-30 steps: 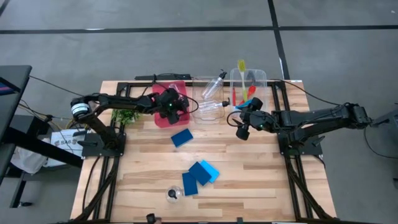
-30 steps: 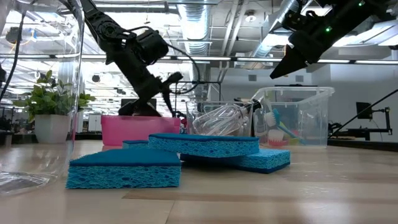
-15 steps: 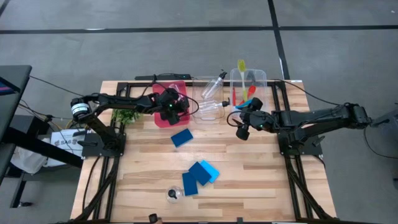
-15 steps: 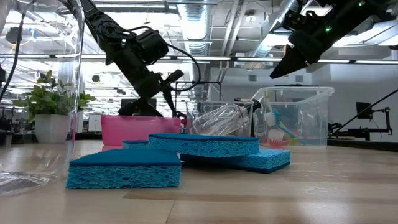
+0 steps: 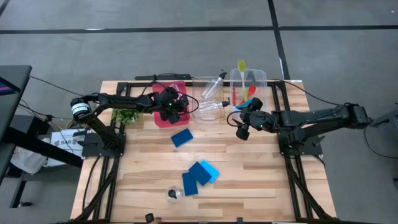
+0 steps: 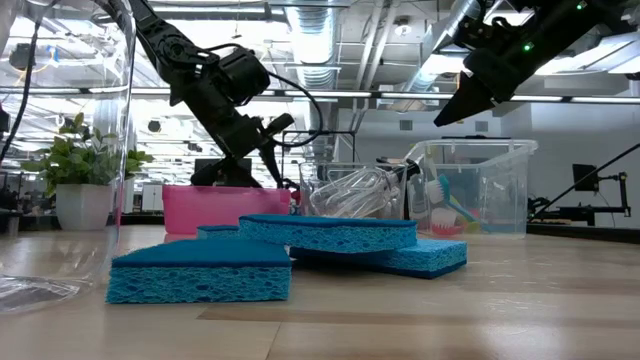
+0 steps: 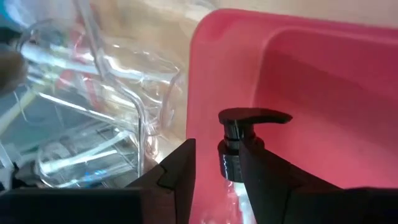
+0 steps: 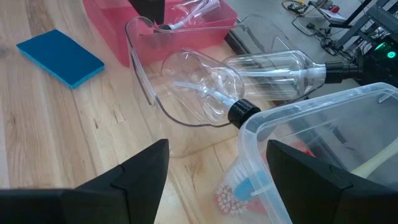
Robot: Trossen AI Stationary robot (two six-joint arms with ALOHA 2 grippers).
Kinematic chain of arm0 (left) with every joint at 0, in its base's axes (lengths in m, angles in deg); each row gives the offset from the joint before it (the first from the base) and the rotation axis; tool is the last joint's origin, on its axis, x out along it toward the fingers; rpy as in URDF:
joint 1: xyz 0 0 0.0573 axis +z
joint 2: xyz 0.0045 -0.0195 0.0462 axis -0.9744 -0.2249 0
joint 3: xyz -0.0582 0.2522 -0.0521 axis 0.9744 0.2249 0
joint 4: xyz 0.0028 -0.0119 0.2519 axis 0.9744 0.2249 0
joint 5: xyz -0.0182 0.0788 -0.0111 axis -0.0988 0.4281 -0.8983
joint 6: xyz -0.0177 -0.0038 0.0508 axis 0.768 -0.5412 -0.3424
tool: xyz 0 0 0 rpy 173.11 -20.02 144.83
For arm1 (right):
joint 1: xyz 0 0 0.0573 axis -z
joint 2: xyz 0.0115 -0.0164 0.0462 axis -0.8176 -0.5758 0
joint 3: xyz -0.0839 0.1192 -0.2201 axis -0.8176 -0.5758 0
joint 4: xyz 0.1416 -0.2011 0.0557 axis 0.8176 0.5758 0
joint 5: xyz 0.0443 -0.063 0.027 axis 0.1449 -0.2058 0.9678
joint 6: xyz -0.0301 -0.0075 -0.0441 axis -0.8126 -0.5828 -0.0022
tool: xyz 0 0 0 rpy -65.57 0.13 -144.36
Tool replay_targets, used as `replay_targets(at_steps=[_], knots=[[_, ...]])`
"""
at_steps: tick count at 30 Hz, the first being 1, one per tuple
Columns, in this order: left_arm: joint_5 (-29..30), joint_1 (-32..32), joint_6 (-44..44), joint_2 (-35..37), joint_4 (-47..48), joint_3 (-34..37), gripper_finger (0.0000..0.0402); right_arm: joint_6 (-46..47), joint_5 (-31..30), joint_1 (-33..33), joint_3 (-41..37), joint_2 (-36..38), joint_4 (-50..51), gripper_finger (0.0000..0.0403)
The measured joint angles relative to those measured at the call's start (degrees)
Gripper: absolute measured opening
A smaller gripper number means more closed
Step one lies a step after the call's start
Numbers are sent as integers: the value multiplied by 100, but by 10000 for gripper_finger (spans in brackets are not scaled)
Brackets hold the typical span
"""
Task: Pick & Place Kitchen Sink Supplies
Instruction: Put the soap dispenser into the left transparent bin
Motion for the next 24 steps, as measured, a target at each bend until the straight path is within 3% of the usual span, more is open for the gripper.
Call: replay_targets(at_steps=[6,13,24], knots=[[-1,82,254,-2,-31,0,135,42,0,0,0,0,4,265],[22,216,-276,-262,-112,7,162,39,-2,3,0,0,4,265],[31,260,-261,-513,-280,7,176,-32,-10,9,0,0,-4,265]])
